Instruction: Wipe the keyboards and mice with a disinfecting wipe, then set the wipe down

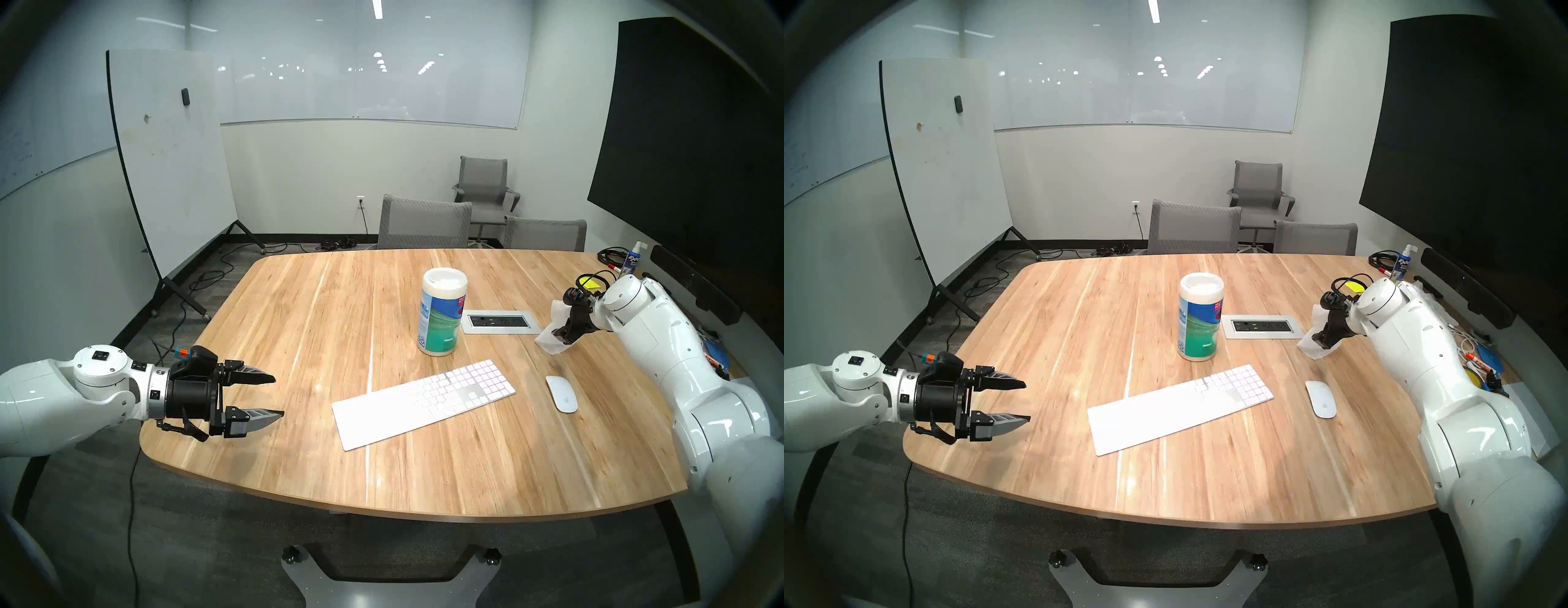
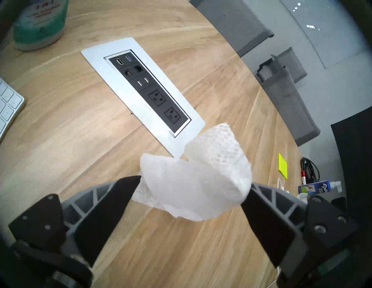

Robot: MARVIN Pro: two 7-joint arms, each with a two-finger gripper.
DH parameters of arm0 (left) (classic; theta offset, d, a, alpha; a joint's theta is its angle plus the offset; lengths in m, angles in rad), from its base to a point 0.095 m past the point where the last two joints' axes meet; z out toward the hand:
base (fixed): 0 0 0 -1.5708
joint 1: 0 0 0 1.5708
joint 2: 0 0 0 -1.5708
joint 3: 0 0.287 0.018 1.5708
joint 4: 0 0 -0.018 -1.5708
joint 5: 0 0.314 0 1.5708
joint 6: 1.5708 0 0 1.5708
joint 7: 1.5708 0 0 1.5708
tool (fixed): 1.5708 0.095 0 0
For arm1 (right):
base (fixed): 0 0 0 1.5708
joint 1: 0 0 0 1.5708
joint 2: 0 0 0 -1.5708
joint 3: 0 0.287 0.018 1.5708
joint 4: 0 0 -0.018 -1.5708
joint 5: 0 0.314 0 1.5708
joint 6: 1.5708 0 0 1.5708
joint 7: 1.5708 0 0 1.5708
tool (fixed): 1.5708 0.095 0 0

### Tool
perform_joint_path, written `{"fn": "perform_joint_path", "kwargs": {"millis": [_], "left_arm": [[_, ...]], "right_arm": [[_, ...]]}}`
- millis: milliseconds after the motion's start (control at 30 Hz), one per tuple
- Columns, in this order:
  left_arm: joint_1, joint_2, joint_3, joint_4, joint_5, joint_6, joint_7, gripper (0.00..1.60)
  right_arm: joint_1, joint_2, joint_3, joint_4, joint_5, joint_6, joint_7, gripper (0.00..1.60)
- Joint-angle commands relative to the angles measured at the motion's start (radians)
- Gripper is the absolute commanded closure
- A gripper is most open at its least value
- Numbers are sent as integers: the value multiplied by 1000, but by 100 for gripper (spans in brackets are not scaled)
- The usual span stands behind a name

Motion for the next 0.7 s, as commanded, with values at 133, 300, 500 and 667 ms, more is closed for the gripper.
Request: {"fn": "perform_joint_path", "kwargs": {"millis": [133,300,500,667], "left_arm": [[-10,0,-9,-3,-4,-3,1,0],[-11,0,-9,-2,-4,-3,1,0],[-11,0,-8,-3,-4,-4,1,0],[-11,0,-8,-3,-5,-4,1,0]], "right_arm": [[-50,91,35,-177,71,-98,174,0],[-111,141,66,-271,115,-100,281,0],[-184,177,100,-341,136,-106,292,0],[-245,143,169,-384,159,-29,194,0]]}}
